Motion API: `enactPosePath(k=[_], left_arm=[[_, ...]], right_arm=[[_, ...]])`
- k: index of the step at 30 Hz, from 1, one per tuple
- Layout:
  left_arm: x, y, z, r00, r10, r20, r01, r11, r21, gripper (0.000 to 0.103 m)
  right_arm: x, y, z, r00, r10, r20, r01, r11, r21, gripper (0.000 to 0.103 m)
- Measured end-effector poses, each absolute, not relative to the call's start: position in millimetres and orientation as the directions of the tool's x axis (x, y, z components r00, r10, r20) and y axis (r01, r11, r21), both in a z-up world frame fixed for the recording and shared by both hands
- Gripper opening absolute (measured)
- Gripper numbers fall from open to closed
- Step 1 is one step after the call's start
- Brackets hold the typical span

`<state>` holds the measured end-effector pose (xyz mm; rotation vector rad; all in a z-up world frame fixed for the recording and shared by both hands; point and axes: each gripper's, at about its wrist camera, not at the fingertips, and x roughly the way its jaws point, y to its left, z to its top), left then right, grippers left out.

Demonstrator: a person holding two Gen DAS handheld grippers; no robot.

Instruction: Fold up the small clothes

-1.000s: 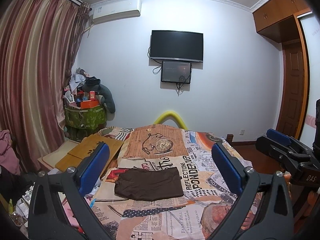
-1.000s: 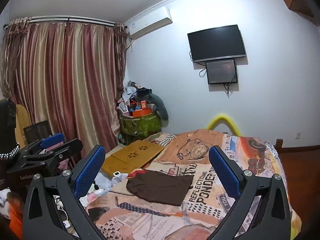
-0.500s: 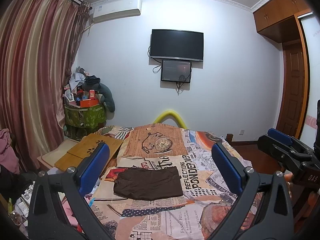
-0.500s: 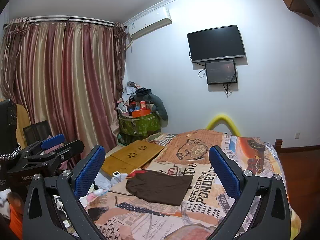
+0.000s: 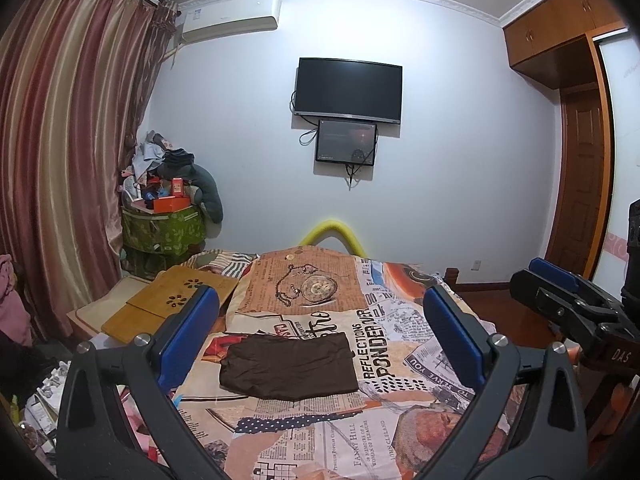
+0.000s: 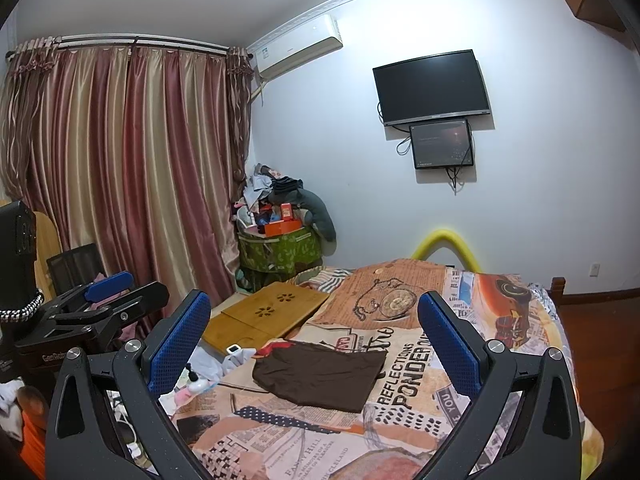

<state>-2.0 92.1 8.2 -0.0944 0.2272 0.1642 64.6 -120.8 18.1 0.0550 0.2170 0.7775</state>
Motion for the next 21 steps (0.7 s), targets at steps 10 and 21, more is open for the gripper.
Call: enactPosePath(k=[10, 21], left_arm=[[-1.0, 89.6, 5.4, 0.961, 0.140, -0.240, -0.161, 0.984, -0.071, 0.103], [0.6, 91.3, 3.2, 0.959, 0.141, -0.247, -0.165, 0.983, -0.082, 0.103]], right_arm=[[64.4, -117.7, 18.3, 0.699, 0.692, -0.183, -0.682, 0.721, 0.124, 0.103], [65.3, -112.1, 18.3, 0.699, 0.688, -0.193, -0.679, 0.724, 0.121, 0.103]])
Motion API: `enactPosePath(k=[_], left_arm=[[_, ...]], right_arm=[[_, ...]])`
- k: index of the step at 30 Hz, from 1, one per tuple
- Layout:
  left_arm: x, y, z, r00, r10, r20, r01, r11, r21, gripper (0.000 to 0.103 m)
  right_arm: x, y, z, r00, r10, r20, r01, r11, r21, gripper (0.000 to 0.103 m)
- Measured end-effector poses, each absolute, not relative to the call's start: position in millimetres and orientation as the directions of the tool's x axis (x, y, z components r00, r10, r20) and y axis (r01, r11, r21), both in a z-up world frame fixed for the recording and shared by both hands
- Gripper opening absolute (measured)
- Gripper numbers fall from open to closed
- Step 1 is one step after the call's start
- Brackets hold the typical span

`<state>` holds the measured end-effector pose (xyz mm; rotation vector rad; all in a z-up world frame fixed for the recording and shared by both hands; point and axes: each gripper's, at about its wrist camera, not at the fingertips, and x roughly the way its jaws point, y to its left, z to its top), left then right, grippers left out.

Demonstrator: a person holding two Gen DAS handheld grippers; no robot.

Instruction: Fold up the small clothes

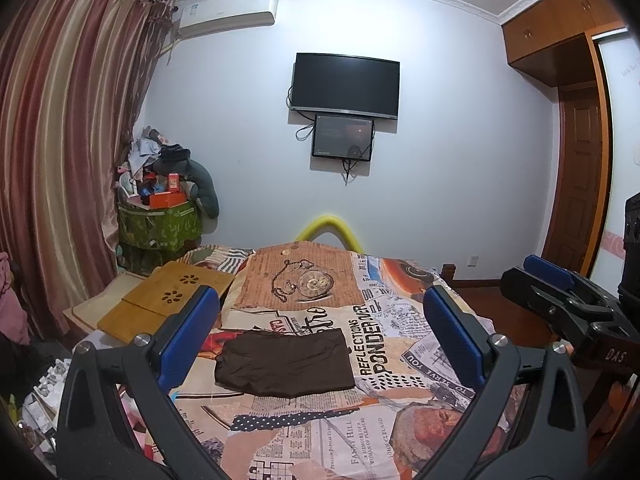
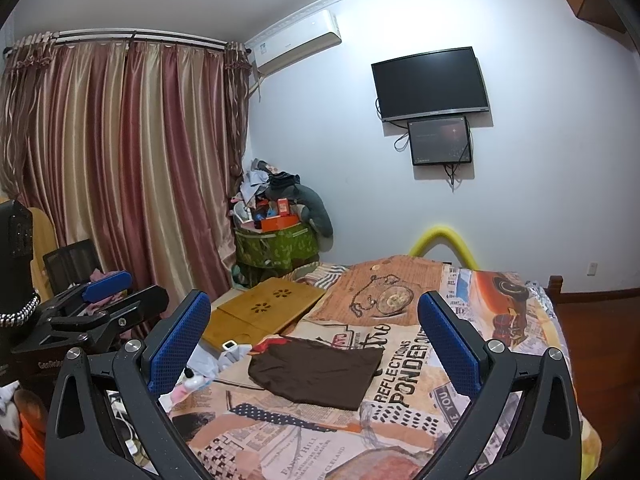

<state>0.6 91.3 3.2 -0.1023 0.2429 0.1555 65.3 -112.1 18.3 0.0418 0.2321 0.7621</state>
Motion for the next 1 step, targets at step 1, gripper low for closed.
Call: enactPosePath(k=[1], left_arm=[[1.1, 92.2, 3.1, 0.958, 0.142, -0.248, -0.167, 0.983, -0.081, 0.103]], right_arm=[[65.2, -111.3, 17.6, 0.699, 0.688, -0.195, -0.679, 0.724, 0.122, 0.103]])
